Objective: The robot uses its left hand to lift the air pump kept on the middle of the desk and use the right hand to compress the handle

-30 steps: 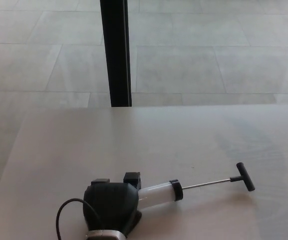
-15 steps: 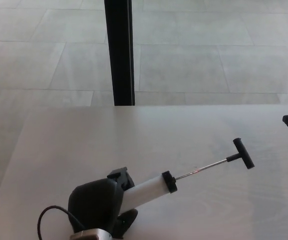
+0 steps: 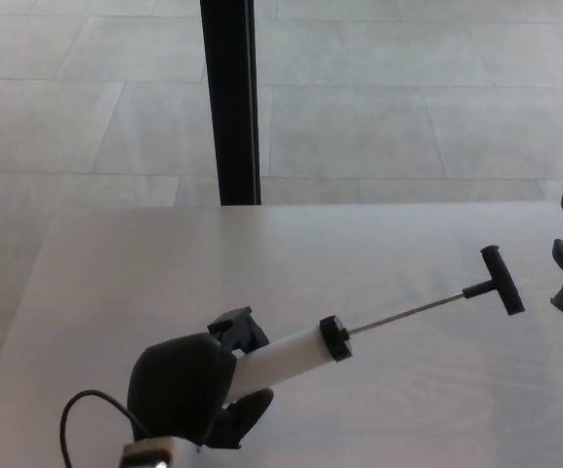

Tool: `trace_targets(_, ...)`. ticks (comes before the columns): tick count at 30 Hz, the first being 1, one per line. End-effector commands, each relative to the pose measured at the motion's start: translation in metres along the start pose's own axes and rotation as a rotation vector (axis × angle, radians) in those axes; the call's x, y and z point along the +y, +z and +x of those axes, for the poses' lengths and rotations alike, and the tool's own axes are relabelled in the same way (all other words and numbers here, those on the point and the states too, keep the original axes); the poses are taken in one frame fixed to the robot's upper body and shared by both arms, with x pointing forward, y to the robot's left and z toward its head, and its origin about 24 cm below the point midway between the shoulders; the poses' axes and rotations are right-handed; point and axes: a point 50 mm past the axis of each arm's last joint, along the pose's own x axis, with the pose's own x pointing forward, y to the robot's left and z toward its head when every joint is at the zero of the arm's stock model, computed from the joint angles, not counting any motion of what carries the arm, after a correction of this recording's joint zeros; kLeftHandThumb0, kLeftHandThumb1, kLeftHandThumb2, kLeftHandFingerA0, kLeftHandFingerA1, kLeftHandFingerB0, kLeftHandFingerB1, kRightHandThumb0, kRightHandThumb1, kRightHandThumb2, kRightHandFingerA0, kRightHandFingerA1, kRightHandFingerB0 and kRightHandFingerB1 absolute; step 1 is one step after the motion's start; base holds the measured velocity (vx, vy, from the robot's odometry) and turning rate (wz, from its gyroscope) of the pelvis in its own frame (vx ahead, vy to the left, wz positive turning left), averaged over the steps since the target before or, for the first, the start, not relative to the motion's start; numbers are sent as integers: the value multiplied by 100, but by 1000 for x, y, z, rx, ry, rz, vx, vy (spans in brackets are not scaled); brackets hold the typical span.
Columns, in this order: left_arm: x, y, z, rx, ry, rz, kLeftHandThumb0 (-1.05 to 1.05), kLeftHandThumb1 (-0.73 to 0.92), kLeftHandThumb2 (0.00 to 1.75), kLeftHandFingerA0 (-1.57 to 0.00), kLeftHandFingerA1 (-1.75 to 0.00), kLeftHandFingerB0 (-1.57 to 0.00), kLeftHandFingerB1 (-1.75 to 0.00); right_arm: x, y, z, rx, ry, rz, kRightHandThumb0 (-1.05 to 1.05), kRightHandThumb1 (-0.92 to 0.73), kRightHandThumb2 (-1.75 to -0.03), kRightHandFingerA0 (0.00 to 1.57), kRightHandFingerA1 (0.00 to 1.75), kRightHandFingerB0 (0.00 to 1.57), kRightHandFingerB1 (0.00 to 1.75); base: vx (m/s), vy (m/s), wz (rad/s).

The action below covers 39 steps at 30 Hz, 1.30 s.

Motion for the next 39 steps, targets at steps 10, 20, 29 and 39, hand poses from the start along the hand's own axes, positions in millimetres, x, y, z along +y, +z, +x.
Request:
trace_targets(10, 45, -24, 11, -332, -2, 421, -9, 43, 111, -118, -134, -101, -118, -3, 28, 25, 64, 200, -126, -100, -92, -131, 0, 12, 0, 6, 0, 0, 0)
trace_targets(20, 63, -25, 22, -259, 47, 340, -2, 52, 113, -90, -172, -78, -134, 8, 26, 20, 62, 191, -55, -105, -92, -131, 0, 9, 0, 2, 0, 0, 0)
trace_targets(29, 63, -21, 25, -198, 112, 161, -3, 48, 121, -89, -172, -83, -142, 26, -3, 4, 141, 150, 17, -104, -92, -131, 0, 10, 0, 3, 0, 0, 0)
trace_targets(39, 56, -14, 23, -113, 157, 28, 2, 46, 130, -92, -175, -86, -146, 39, -11, -1, 146, 170, 76, -105, -92, -130, 0, 10, 0, 3, 0, 0, 0)
